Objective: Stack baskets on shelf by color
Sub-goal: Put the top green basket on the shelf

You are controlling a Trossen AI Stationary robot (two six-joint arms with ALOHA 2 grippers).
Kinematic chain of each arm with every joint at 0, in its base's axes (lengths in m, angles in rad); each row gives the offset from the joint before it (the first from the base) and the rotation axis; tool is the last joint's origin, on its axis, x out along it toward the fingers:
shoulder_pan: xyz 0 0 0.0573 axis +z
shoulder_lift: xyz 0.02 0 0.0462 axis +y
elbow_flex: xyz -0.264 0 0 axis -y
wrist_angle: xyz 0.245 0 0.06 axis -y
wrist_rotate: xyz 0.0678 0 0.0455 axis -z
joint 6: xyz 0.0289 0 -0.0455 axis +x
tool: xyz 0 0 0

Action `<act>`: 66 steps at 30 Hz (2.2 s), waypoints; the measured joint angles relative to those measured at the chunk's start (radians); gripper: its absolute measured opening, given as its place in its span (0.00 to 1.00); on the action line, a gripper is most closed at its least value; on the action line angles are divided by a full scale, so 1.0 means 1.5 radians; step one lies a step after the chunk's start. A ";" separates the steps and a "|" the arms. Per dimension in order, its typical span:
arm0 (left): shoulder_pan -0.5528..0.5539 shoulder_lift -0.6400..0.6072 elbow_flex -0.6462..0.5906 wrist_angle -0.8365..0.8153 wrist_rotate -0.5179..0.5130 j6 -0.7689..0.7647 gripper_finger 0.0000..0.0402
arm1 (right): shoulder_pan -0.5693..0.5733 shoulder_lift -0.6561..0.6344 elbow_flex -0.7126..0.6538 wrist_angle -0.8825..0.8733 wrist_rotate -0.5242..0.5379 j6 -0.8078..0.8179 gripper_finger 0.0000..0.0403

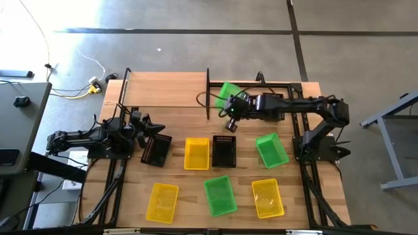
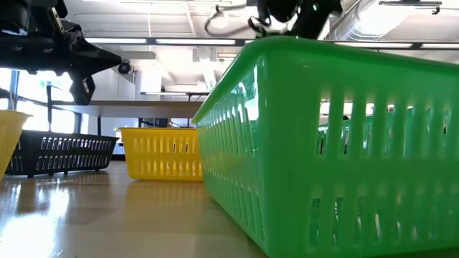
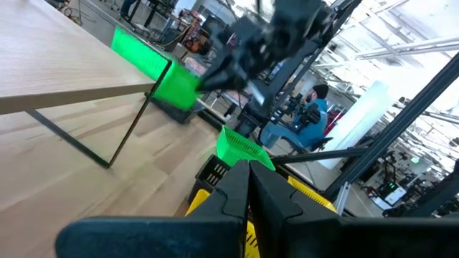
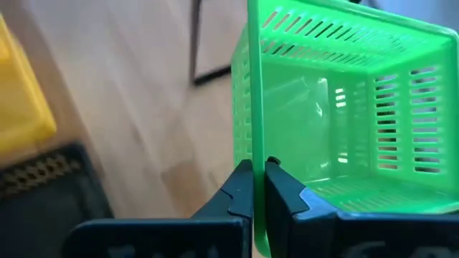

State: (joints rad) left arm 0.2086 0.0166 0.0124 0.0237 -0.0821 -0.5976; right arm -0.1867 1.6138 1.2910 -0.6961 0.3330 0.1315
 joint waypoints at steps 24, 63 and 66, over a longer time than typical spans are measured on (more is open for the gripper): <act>0.000 0.000 0.000 -0.001 0.000 0.011 0.00 | -0.017 0.022 0.209 0.217 -0.009 -0.340 0.00; 0.000 0.000 0.000 -0.002 0.000 0.011 0.00 | -0.004 0.257 0.416 -0.008 -0.046 -0.280 0.00; 0.000 0.000 0.000 -0.002 0.000 0.011 0.00 | -0.008 0.266 0.416 -0.025 -0.048 -0.280 0.00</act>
State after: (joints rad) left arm 0.2085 0.0166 0.0125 0.0200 -0.0814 -0.5807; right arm -0.1982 2.0126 1.9146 -0.7335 0.2615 -0.2885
